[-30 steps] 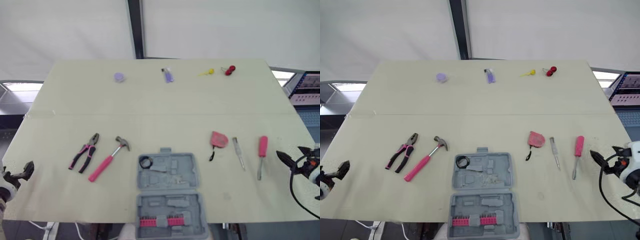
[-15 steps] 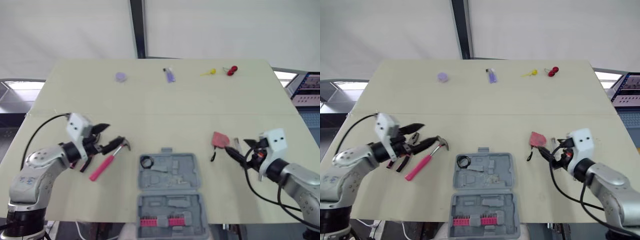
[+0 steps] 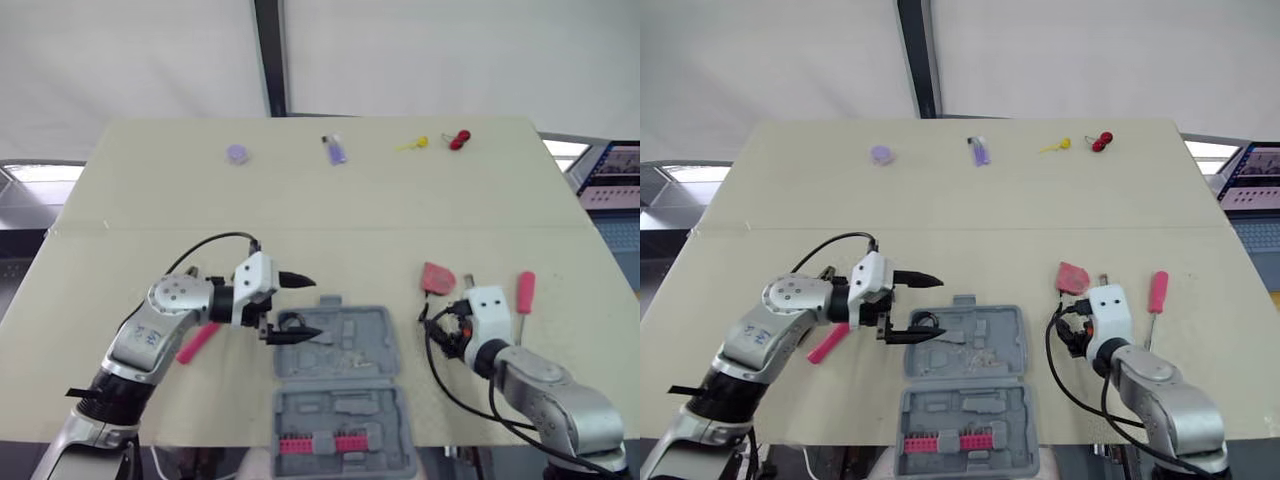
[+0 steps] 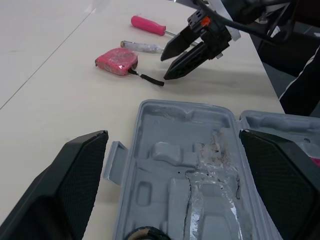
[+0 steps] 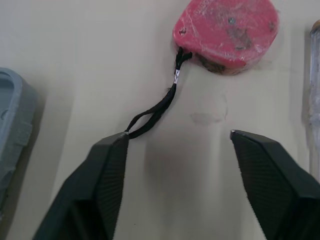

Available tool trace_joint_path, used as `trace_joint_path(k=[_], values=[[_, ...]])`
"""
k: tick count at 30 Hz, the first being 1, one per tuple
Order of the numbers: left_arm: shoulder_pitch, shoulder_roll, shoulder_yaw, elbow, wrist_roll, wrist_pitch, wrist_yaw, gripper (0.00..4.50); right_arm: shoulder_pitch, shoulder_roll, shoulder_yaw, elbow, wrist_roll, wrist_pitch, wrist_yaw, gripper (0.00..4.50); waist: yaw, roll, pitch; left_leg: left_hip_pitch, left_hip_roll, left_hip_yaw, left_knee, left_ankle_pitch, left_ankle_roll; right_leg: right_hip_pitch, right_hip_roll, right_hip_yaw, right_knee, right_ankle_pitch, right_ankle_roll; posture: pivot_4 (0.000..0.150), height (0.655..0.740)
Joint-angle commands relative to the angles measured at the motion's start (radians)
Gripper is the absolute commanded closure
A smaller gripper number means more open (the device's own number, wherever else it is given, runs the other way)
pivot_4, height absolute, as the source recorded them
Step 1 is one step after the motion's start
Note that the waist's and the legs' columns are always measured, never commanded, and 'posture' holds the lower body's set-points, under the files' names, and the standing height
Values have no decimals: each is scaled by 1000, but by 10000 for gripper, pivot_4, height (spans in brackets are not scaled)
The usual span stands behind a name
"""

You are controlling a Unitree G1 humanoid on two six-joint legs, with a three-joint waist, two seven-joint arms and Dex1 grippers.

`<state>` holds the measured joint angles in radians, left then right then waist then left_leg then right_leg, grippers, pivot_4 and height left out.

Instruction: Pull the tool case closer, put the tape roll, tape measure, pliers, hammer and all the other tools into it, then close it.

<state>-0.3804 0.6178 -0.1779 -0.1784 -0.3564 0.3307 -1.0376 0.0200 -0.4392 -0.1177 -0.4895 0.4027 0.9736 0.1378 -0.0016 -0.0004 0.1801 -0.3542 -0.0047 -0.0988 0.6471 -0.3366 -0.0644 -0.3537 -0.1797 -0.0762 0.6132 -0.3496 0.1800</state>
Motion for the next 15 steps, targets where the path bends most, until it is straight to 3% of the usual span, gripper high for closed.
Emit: trace_joint_path(k=[1,15], values=[[-2,-10,1,-10,10,-26,-4,0,-6,20,14,6,-38,-55,-4,12500,0,0,0,0,0,0,0,0,0,0,0,0,0,0,0,1500,7400],[39,-33,3,-47,31,-28,25,0,-87,104,10,48,-87,-54,-8,12500,-1,0,0,0,0,0,0,0,0,0,0,0,1,0,0,1500,7400]])
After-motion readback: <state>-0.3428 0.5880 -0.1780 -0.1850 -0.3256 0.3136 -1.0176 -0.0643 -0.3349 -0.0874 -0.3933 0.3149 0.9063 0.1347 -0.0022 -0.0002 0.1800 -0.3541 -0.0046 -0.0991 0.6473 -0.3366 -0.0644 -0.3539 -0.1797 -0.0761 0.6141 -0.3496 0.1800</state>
